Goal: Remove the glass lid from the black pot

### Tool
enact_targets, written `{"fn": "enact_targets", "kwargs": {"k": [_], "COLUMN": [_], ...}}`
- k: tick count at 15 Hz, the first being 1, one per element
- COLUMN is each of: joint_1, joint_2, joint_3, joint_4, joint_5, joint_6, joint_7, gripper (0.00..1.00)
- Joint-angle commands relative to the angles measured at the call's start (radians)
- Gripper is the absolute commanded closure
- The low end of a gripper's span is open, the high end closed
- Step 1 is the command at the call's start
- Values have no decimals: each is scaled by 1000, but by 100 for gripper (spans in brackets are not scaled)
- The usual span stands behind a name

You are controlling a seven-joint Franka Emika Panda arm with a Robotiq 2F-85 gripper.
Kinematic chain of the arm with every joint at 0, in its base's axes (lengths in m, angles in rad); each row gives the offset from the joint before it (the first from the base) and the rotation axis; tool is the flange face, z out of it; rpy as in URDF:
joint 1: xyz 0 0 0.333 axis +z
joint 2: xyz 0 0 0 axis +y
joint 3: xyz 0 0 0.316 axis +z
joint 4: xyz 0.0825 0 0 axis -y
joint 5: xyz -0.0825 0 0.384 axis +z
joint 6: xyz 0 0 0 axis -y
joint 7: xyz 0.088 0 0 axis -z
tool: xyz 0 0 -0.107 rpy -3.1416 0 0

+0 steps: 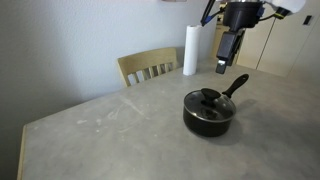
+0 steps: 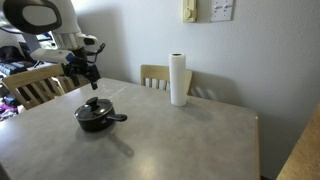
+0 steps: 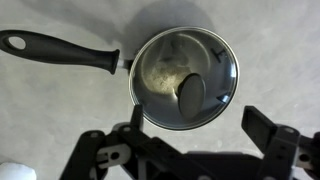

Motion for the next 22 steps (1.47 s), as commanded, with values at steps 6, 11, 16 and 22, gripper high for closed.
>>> {"fn": "enact_targets", "kwargs": {"k": [6, 11, 16, 22], "joint_1": [-35, -40, -35, -21], "joint_2": [82, 168, 230, 288], "joint_3": [46, 65, 68, 70], "joint_4": [33, 58, 107, 164], "joint_5": [9, 12, -10, -48], "joint_6": [32, 39, 51, 24], "joint_7": [36, 61, 107, 170], "gripper": [0, 0, 0, 26]}}
